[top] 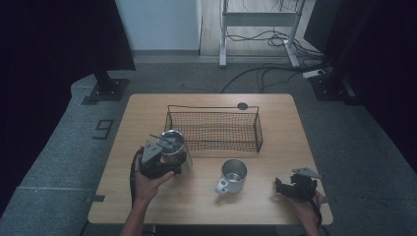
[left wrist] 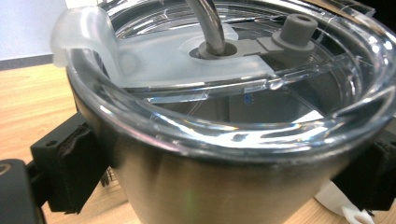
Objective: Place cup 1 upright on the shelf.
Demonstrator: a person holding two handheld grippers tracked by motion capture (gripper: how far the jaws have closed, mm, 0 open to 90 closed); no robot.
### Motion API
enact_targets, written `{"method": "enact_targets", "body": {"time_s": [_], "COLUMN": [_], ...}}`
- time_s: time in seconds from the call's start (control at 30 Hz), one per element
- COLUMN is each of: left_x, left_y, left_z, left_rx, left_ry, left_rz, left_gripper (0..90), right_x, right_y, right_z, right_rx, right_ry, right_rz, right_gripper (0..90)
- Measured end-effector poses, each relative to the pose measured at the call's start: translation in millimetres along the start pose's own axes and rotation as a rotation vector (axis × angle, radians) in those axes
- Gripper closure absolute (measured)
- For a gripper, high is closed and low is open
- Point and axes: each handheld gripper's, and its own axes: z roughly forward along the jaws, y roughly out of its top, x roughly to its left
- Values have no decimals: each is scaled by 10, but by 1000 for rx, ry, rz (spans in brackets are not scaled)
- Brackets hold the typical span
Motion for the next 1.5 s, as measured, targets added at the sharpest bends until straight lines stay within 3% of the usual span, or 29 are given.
{"method": "enact_targets", "body": {"time_s": [0.3, 1.5], "left_x": [-5, -7], "left_y": [97, 234], "left_z": [-5, -36], "left_rx": [-13, -35], "left_ry": [2, -9], "left_rz": [8, 13], "left_gripper": [45, 45], "right_x": [-1, -4], "right_y": [0, -1], "right_z": [0, -1], "right_rx": [-1, -2], "right_ry": [-1, -2], "right_rz": [1, 0], "right_gripper": [75, 80]}}
